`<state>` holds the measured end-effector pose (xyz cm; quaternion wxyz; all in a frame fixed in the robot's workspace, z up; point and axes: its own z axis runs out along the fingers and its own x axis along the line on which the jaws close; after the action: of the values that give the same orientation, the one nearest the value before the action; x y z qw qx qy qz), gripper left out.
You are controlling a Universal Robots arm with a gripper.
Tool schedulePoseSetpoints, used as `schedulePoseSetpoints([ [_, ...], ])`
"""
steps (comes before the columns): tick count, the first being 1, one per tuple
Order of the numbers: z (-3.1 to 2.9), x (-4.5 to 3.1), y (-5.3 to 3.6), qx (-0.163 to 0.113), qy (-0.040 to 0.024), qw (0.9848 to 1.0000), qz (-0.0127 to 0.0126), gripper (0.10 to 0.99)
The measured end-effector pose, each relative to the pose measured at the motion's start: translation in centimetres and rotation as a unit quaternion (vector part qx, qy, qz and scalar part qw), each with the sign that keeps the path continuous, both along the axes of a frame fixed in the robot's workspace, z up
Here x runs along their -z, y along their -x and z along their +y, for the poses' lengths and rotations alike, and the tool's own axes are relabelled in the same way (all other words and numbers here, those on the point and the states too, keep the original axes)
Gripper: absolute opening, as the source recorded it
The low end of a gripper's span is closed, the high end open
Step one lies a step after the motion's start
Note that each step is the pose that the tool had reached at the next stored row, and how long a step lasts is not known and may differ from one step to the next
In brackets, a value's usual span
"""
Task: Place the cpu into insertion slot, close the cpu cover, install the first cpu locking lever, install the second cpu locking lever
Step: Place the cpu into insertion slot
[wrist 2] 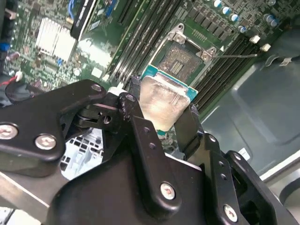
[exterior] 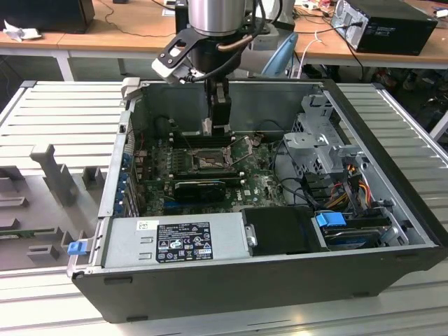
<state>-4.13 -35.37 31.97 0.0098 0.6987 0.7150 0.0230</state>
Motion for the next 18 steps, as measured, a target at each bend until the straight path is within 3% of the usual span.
schedulePoseSetpoints([
  [1,0.03,0.36,0.0,0.0,0.0,1.0,0.0018,0.533],
  [8,0.35,2.03,-0.01,0.0,0.0009,1.0,0.0046,0.533],
  [18,0.53,3.27,0.01,0.0,0.0009,0.9999,0.0152,0.533],
])
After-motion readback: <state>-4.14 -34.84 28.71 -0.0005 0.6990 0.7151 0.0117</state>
